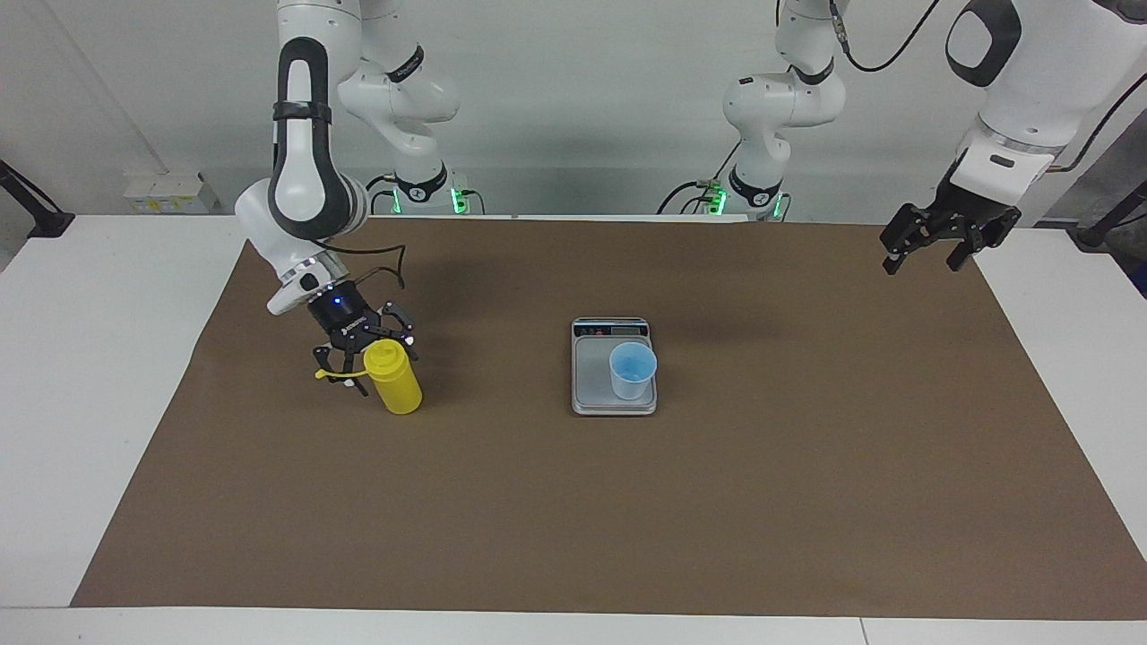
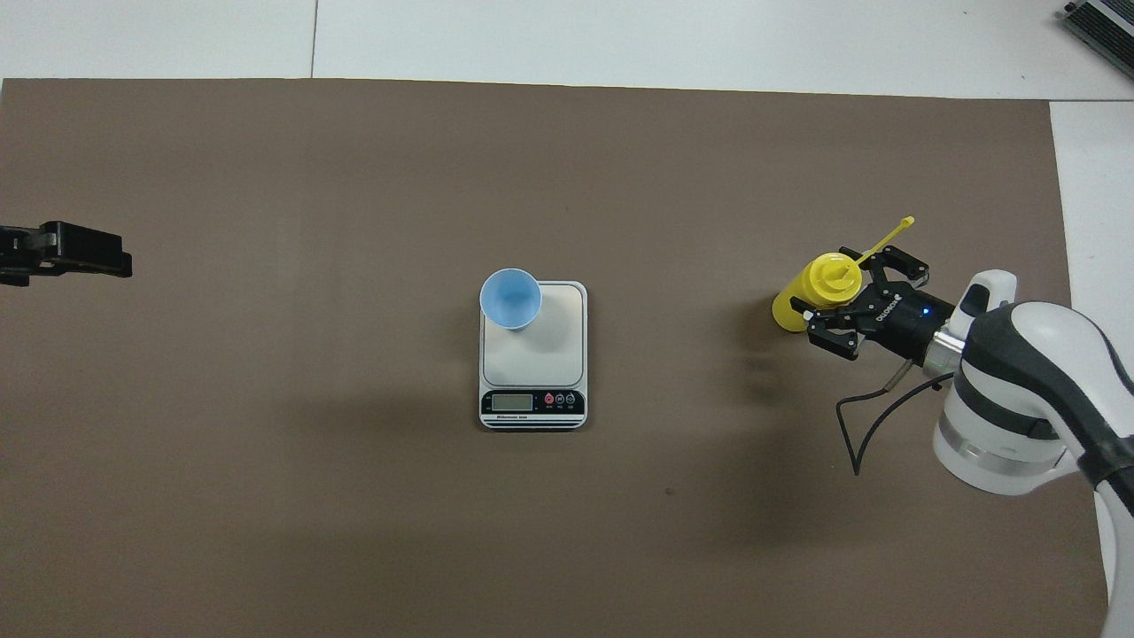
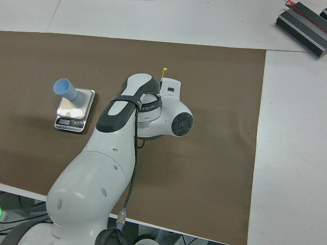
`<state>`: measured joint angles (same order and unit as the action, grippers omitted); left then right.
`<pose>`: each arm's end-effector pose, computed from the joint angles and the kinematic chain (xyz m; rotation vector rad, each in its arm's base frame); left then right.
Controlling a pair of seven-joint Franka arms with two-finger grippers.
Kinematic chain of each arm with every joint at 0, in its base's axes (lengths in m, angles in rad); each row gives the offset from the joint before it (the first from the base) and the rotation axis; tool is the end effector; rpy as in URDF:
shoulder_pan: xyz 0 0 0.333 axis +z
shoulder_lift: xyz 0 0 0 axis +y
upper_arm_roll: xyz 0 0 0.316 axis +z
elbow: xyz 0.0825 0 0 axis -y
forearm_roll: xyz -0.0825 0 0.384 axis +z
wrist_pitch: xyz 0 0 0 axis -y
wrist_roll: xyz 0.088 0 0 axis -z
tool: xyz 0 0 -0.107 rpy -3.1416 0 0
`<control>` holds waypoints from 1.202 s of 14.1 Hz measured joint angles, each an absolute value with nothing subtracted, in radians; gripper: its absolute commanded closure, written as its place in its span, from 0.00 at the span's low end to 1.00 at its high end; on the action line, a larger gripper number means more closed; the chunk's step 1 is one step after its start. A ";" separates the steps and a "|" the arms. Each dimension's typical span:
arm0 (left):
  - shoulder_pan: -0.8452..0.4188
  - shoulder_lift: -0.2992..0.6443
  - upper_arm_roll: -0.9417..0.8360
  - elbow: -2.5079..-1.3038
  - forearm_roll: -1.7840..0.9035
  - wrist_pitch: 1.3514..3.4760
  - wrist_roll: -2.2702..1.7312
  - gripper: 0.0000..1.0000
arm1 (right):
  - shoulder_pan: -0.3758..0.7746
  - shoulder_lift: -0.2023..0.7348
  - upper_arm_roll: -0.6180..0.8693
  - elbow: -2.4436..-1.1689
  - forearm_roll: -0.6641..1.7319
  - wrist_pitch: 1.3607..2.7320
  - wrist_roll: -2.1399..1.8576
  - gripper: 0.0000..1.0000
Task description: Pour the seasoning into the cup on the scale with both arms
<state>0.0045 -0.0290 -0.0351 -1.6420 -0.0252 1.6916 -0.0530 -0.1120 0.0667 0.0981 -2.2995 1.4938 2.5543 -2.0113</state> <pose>0.5562 -0.0197 0.6177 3.1117 0.0380 0.1207 0.5281 -0.0214 0.3287 -2.3816 -0.9292 -1.1380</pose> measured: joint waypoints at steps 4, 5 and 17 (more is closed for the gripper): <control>0.005 -0.029 -0.035 -1.642 -0.025 1.692 -0.053 0.00 | -0.133 0.056 0.097 -2.339 1.494 2.553 -2.012 0.00; 0.005 -0.029 -0.035 -1.642 -0.025 1.692 -0.053 0.00 | -0.136 0.053 0.097 -2.348 1.494 2.553 -2.012 0.00; 0.005 -0.029 -0.035 -1.642 -0.025 1.692 -0.053 0.00 | -0.343 0.021 0.092 -2.349 1.011 2.428 -1.946 0.00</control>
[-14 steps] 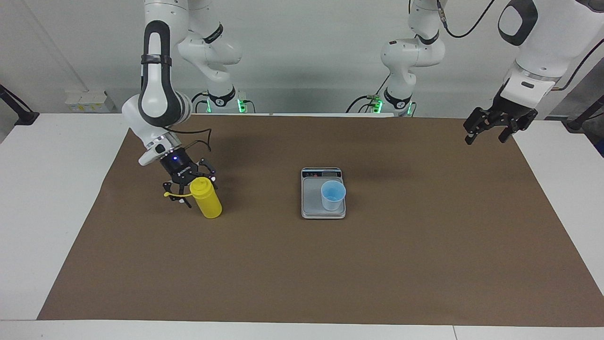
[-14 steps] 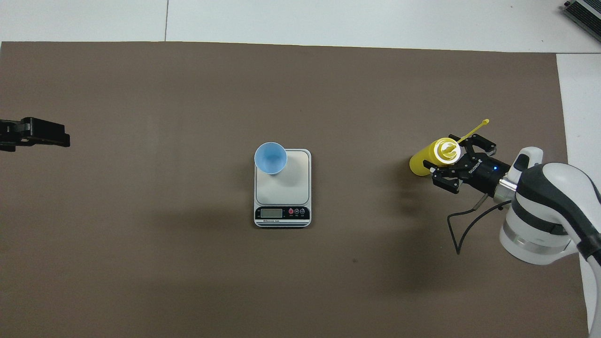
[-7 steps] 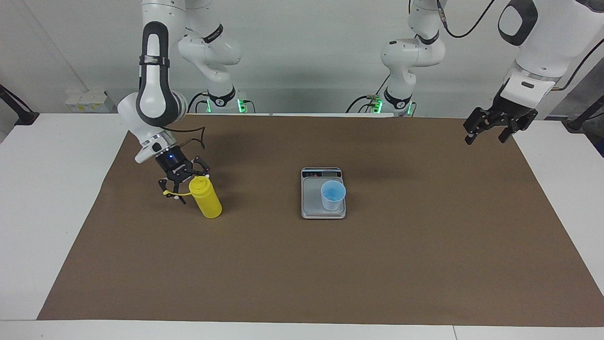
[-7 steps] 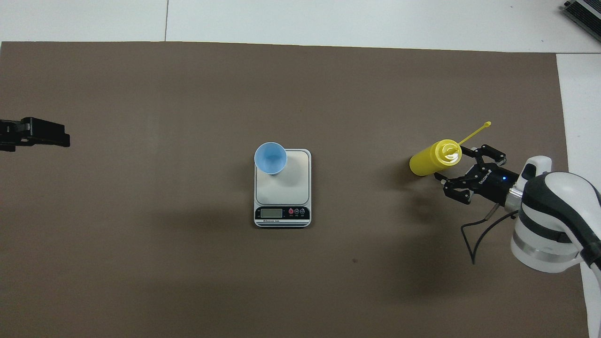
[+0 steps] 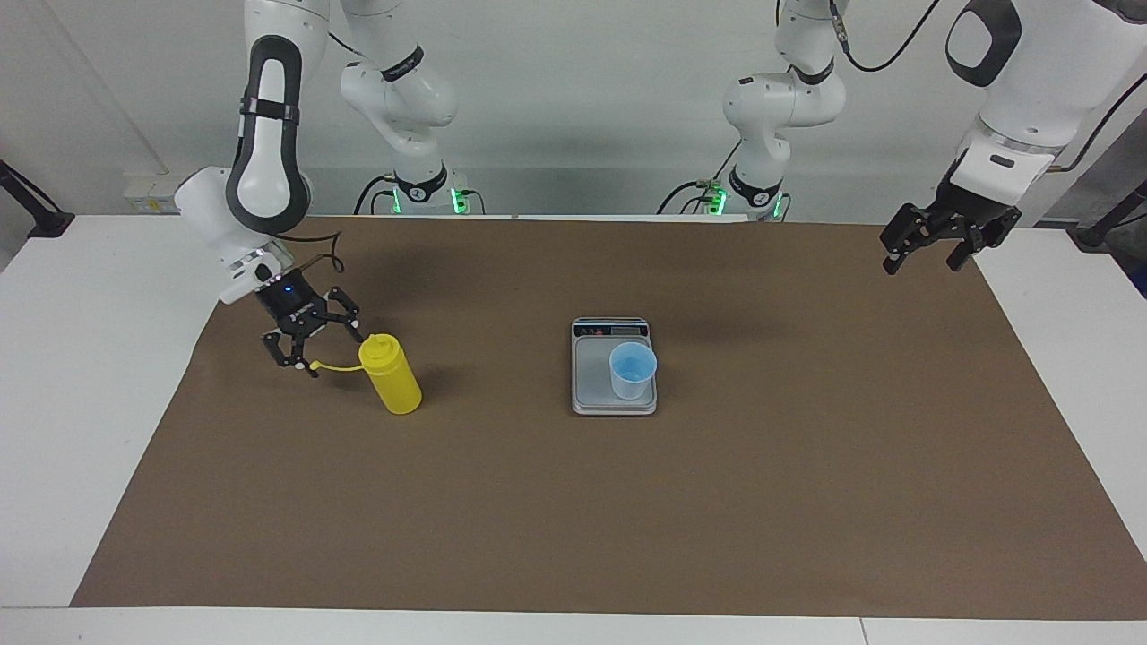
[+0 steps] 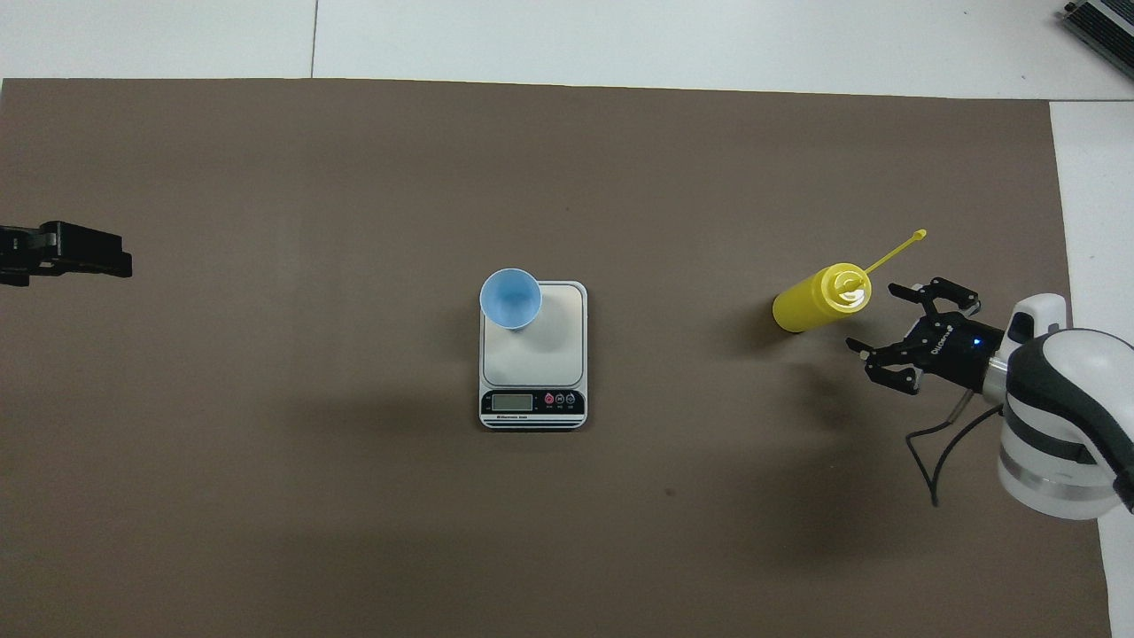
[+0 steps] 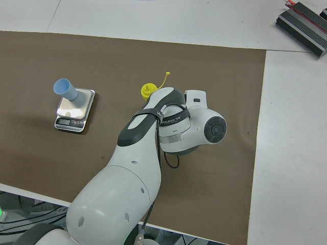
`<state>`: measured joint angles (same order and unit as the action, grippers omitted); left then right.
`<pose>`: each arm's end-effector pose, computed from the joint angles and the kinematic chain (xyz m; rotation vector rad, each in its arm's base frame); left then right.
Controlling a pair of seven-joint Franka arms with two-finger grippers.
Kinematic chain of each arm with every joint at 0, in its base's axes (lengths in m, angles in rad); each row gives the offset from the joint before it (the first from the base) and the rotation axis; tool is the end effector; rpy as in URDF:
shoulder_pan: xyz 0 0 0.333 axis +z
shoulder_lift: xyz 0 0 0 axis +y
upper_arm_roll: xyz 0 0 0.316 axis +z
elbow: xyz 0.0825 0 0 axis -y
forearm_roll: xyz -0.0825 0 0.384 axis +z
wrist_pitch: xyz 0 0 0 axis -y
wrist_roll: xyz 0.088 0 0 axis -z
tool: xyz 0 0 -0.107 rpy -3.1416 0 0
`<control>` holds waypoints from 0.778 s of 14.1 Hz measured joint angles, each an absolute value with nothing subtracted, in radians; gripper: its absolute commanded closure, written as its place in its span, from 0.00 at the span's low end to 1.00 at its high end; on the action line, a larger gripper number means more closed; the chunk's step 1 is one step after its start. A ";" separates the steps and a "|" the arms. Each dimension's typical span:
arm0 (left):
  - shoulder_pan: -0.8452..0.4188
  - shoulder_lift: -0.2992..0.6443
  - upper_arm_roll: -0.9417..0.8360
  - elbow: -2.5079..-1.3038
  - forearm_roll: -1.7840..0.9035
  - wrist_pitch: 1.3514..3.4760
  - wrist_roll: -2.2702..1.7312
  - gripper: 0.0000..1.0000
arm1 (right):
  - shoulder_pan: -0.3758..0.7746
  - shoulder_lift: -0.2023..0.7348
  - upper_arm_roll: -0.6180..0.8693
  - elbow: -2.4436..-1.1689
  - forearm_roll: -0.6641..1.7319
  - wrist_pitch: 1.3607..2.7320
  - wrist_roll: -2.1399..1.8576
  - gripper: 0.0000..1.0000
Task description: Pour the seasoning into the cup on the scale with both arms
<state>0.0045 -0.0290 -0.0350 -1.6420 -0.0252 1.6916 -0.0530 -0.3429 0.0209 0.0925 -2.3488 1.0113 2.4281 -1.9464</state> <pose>0.5562 -0.0197 0.6177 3.1117 0.0382 0.1207 0.4961 -0.1238 0.3291 -2.4619 -1.2211 -0.8846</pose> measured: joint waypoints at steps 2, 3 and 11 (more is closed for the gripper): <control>0.005 -0.029 -0.035 -1.642 -0.025 1.692 -0.053 0.00 | -0.351 -0.001 0.091 -2.315 0.884 2.388 -1.790 0.00; 0.005 -0.029 -0.035 -1.642 -0.025 1.692 -0.053 0.00 | -0.348 -0.014 0.091 -2.290 0.811 2.369 -1.686 0.00; 0.005 -0.029 -0.035 -1.642 -0.025 1.692 -0.053 0.00 | -0.187 -0.050 0.105 -1.932 0.195 2.067 -0.686 0.00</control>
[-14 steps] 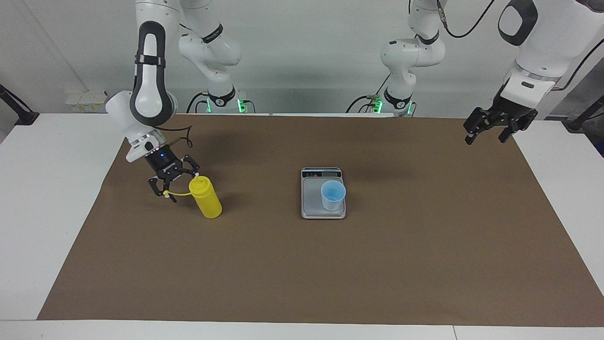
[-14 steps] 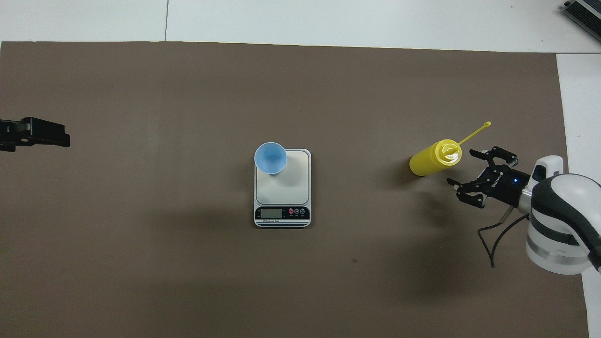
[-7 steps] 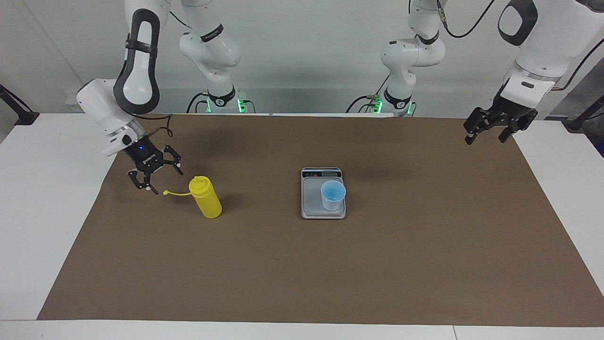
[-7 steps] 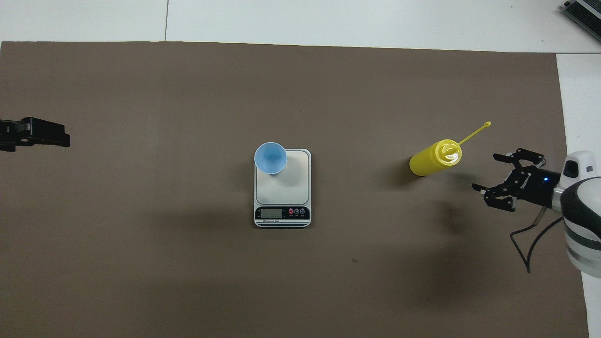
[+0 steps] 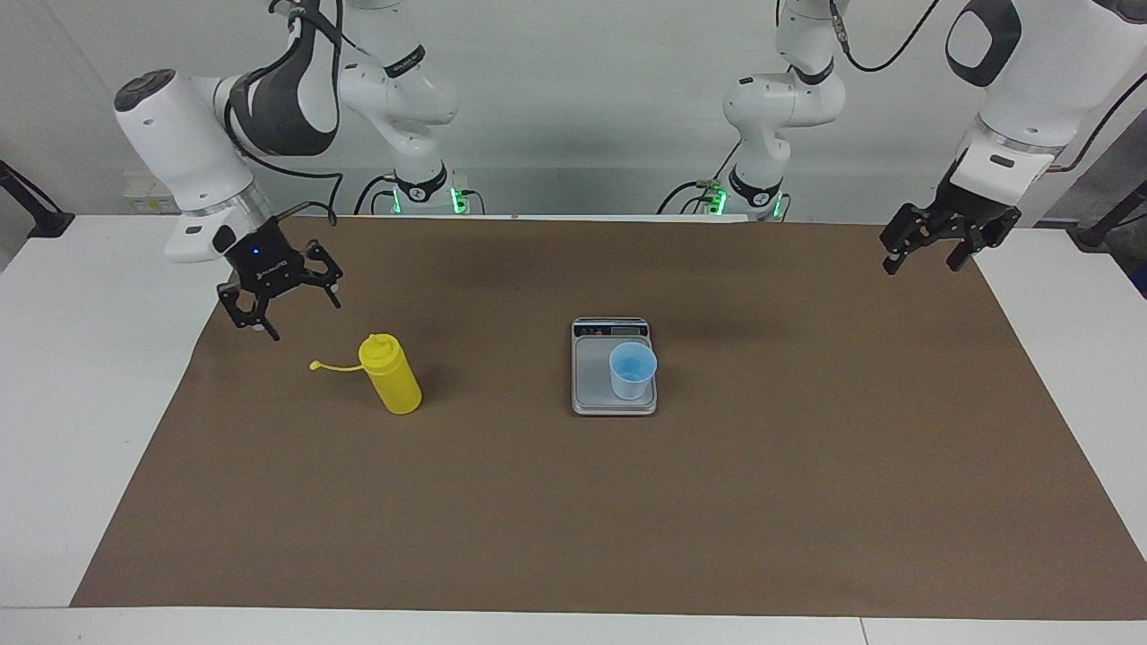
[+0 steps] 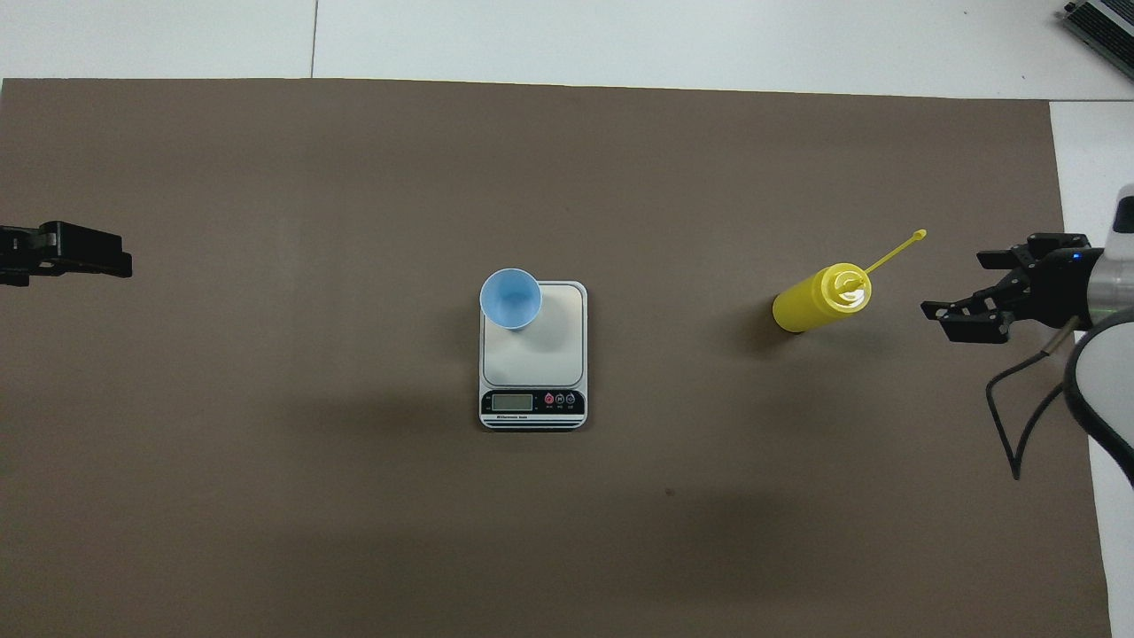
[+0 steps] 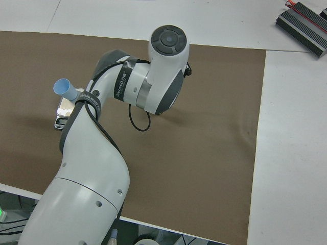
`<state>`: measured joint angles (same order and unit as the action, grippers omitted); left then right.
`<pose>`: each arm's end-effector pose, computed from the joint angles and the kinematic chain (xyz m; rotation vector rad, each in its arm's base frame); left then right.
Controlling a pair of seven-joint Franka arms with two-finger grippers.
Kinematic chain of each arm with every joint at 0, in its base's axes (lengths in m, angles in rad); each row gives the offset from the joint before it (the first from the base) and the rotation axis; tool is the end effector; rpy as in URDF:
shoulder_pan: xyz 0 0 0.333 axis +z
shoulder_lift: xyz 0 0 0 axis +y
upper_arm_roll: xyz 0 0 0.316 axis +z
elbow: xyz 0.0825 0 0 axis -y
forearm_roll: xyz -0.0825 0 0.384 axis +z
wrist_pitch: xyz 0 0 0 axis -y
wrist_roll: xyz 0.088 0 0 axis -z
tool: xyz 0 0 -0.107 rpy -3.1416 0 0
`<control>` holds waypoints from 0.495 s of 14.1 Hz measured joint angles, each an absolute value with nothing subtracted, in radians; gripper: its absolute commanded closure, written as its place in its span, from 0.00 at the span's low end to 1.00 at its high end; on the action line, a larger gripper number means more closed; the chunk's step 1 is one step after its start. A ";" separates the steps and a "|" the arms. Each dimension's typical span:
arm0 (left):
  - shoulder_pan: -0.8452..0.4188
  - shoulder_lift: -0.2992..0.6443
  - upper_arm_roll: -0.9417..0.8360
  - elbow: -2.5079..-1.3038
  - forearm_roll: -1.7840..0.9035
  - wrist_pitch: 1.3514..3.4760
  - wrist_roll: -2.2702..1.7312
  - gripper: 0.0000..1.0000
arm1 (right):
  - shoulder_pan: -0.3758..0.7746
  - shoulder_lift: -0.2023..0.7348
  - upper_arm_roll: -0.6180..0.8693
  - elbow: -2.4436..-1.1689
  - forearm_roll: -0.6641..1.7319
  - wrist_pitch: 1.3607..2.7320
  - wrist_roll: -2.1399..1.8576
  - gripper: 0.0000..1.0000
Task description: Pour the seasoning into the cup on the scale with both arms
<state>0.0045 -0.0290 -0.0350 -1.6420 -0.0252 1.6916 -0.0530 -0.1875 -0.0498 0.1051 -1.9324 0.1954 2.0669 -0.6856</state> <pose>0.5562 -0.0197 0.6177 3.1117 0.0382 0.1207 0.5629 -0.0354 0.5251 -2.9233 -0.7874 -0.3586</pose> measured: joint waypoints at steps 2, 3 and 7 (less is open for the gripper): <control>0.005 -0.029 -0.035 -1.642 -0.025 1.692 -0.053 0.00 | -0.121 -0.047 0.107 -1.863 0.111 1.996 -0.428 0.00; 0.005 -0.029 -0.035 -1.642 -0.025 1.692 -0.053 0.00 | -0.093 -0.042 0.108 -1.829 0.075 1.953 -0.315 0.00; 0.005 -0.029 -0.035 -1.642 -0.025 1.692 -0.053 0.00 | 0.006 -0.007 0.108 -1.670 -0.064 1.750 0.079 0.00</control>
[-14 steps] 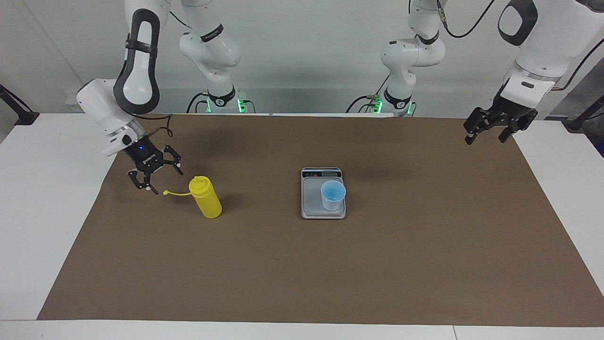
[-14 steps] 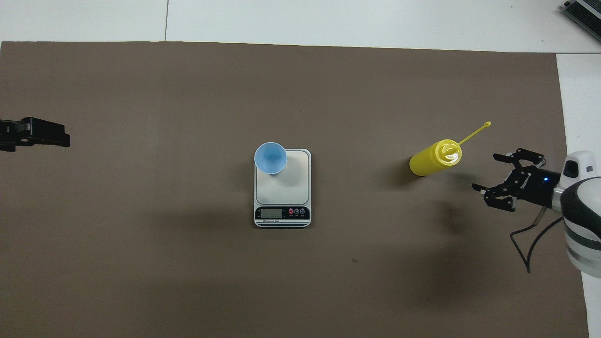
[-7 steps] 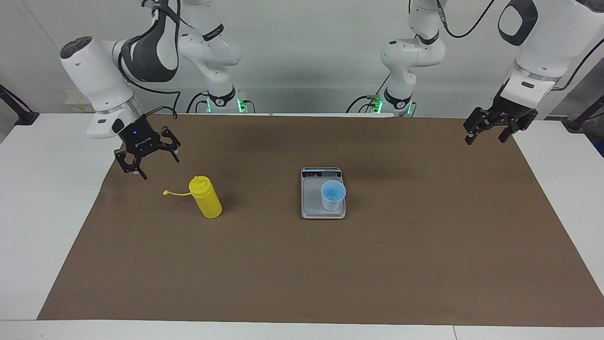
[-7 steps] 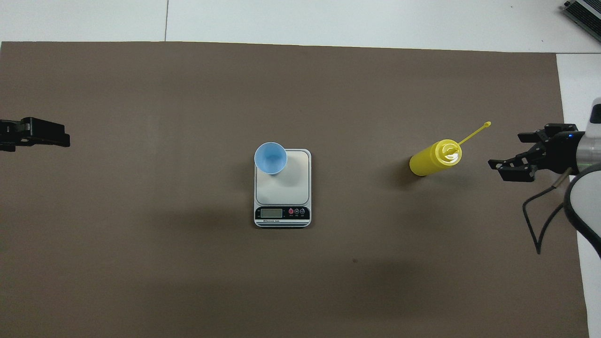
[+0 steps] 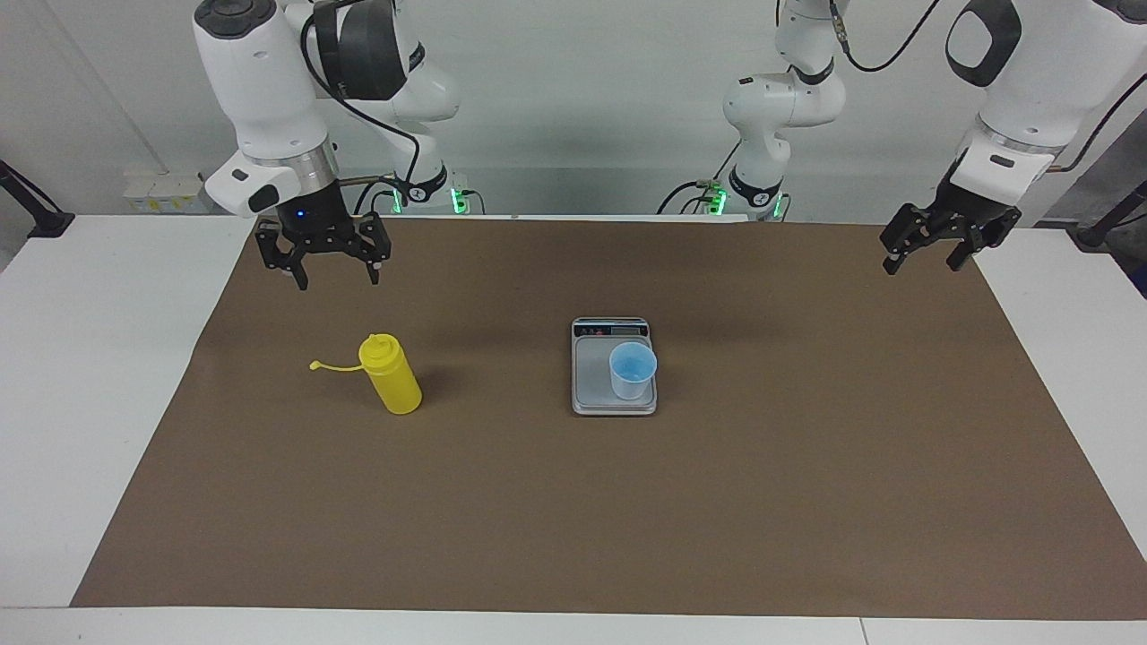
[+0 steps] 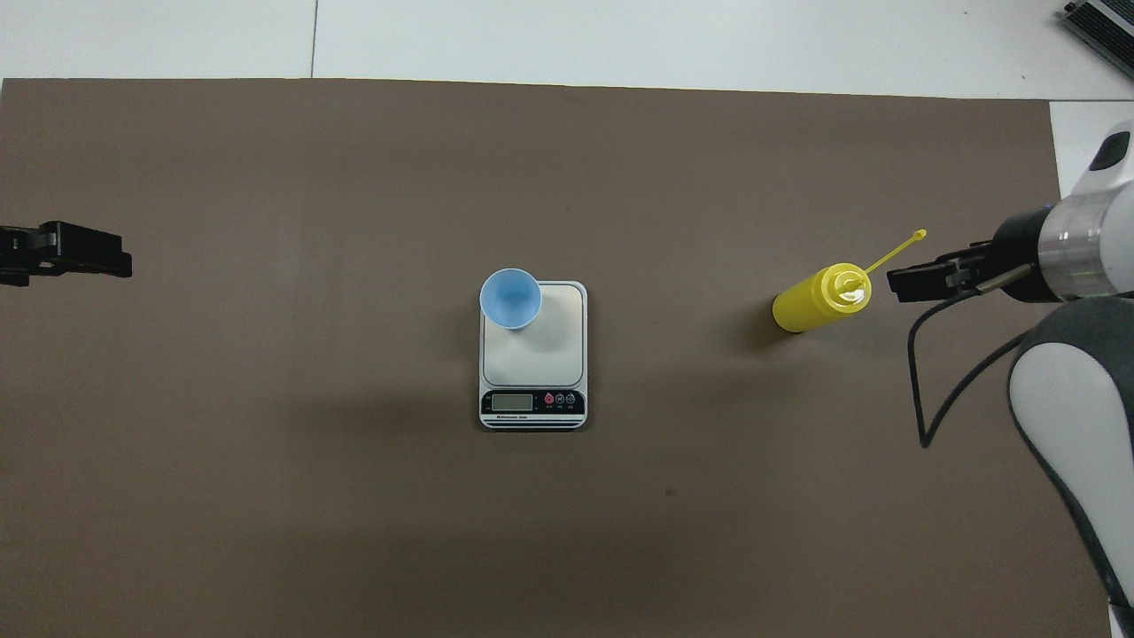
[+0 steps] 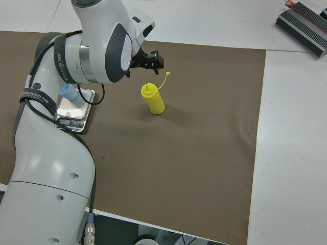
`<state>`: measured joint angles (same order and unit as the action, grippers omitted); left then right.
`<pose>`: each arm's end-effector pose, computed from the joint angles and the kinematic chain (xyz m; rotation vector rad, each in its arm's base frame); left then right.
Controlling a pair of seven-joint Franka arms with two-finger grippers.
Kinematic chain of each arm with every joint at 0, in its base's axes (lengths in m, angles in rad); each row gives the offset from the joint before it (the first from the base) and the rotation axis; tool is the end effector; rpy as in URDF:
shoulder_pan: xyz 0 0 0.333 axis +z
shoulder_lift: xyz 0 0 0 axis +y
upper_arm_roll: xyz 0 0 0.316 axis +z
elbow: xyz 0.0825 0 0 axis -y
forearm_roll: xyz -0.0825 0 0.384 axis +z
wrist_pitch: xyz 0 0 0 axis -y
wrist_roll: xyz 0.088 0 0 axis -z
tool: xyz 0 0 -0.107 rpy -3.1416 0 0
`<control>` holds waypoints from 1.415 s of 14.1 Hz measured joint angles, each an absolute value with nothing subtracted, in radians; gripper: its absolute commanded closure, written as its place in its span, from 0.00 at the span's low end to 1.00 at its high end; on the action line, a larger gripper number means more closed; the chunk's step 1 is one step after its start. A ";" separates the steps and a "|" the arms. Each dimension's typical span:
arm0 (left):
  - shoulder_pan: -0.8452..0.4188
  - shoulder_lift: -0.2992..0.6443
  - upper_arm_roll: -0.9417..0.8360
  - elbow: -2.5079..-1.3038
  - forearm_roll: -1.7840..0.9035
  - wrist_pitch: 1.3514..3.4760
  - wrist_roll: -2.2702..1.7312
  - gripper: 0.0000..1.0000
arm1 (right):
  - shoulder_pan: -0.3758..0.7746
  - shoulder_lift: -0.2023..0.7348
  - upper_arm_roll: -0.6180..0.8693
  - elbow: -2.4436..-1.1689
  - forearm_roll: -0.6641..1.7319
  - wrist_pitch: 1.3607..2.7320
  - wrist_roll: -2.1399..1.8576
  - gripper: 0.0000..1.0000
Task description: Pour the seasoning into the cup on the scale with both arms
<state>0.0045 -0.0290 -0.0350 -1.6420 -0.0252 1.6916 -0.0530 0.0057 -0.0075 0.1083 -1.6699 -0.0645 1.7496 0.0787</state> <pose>0.5562 -0.0197 0.6177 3.1117 0.0382 0.1207 0.5640 0.0590 0.5979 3.0815 0.0679 0.1434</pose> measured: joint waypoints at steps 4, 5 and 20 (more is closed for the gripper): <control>0.005 -0.029 -0.035 -1.642 -0.025 1.692 -0.053 0.00 | 0.019 -0.001 0.105 -1.578 -0.067 1.622 0.168 0.00; 0.005 -0.029 -0.035 -1.642 -0.025 1.692 -0.053 0.00 | 0.018 -0.003 0.102 -1.568 -0.065 1.595 0.169 0.00; 0.005 -0.029 -0.035 -1.642 -0.025 1.691 -0.053 0.00 | -0.026 -0.032 0.093 -1.624 0.000 1.554 0.170 0.00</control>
